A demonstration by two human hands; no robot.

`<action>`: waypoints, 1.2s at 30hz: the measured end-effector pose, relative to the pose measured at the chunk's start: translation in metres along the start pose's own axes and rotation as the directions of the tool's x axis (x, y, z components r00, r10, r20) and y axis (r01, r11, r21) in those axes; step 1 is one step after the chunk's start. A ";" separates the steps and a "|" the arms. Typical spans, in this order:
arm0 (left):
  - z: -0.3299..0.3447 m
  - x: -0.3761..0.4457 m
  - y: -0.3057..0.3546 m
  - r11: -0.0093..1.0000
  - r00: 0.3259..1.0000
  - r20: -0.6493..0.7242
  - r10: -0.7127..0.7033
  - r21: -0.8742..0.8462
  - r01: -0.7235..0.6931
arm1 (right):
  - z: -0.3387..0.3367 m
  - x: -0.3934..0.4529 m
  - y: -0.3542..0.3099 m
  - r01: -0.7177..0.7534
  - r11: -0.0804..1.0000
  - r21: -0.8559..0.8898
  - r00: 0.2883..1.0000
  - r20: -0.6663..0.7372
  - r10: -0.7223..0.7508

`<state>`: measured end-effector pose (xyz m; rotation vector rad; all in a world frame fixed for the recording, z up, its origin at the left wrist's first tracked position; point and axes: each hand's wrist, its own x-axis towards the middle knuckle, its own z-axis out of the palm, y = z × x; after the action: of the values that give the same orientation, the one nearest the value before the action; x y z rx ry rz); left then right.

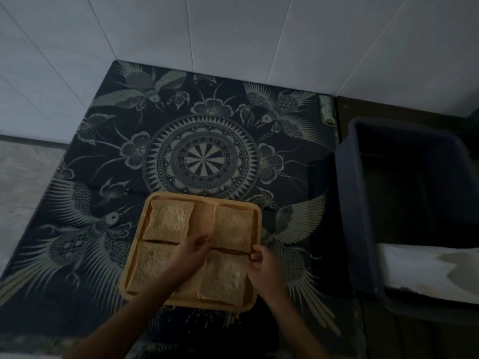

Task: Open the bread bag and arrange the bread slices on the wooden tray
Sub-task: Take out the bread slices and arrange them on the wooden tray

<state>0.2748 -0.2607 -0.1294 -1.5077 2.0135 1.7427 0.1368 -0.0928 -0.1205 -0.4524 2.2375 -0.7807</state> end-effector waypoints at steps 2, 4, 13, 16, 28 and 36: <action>0.002 -0.002 -0.003 1.000 1.000 -0.002 -0.013 -0.009 0.013 | 0.004 -0.001 -0.002 -0.010 1.000 0.012 1.000 -0.011 0.010; 0.004 -0.003 -0.005 0.999 1.000 0.000 -0.021 -0.034 0.021 | 0.006 0.000 -0.004 -0.015 1.000 0.010 0.999 -0.034 0.015; 0.005 -0.007 -0.006 0.992 0.999 0.023 -0.038 -0.116 0.040 | 0.002 0.007 -0.008 -0.004 0.999 -0.048 0.999 -0.050 0.002; 0.005 -0.009 -0.009 0.987 0.999 0.019 -0.031 -0.156 0.033 | 0.003 0.008 -0.009 -0.018 0.999 -0.046 0.999 -0.043 0.016; 0.006 -0.012 -0.010 0.977 1.000 0.006 -0.011 -0.213 0.012 | 0.011 0.000 -0.005 -0.003 1.000 -0.006 0.995 -0.099 0.002; 0.007 -0.013 -0.012 0.976 1.000 -0.007 -0.007 -0.219 0.006 | 0.009 0.004 -0.004 -0.001 1.000 0.016 0.995 -0.096 0.002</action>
<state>0.2862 -0.2461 -0.1318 -1.5792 1.8689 2.0159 0.1408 -0.1016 -0.1246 -0.4132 2.3180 -0.8354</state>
